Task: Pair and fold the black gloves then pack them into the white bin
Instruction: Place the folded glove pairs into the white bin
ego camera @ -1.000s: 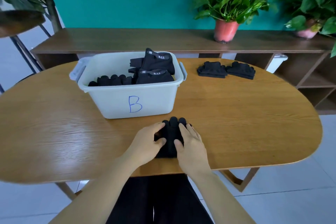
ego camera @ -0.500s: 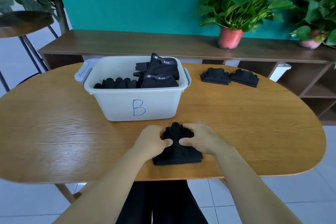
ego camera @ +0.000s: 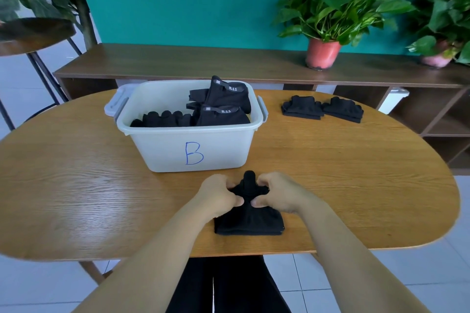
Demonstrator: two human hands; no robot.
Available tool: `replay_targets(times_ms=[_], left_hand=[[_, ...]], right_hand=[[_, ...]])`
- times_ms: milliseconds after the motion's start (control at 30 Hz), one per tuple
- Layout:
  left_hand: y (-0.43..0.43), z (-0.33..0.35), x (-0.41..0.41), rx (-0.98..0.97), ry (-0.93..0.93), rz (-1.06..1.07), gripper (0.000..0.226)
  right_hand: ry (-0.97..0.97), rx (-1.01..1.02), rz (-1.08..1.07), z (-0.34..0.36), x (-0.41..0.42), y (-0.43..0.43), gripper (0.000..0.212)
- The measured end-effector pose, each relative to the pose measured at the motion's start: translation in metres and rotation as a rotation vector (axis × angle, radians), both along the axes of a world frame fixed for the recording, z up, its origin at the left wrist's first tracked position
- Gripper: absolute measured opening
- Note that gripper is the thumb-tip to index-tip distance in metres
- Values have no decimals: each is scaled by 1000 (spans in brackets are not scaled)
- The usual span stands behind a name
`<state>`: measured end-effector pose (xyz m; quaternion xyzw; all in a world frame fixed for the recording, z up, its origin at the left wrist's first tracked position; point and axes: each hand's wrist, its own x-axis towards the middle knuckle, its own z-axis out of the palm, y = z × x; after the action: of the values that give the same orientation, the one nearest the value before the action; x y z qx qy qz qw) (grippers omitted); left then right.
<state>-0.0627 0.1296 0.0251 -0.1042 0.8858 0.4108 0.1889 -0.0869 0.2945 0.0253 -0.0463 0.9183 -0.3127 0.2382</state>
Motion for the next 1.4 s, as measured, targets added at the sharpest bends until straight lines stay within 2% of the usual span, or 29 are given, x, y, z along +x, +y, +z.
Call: replay_targets(times_ms=[200, 367, 533, 800, 967, 1100, 1300, 1400], left_hand=[[-5, 6, 3, 147, -48, -12, 31], [-5, 26, 8, 221, -13, -48, 17], [-4, 58, 9, 260, 35, -52, 22], [-23, 129, 19, 330, 134, -56, 14], [-57, 169, 12, 361, 169, 2, 20], [-93, 201, -7, 403, 228, 56, 10], [-139, 216, -59, 363, 261, 108, 12], [-156, 210, -90, 343, 259, 122, 13]], right_hand=[[-18, -96, -13, 1, 3, 6, 45], [-15, -191, -8, 19, 8, 14, 27], [41, -245, 8, 59, 16, 21, 14], [133, -266, 75, 136, 22, 6, 10], [183, -258, 155, 175, 1, -31, 23], [245, -273, 203, 208, -27, -70, 22], [237, -320, 215, 221, -83, -122, 34], [239, -320, 207, 213, -117, -139, 22]])
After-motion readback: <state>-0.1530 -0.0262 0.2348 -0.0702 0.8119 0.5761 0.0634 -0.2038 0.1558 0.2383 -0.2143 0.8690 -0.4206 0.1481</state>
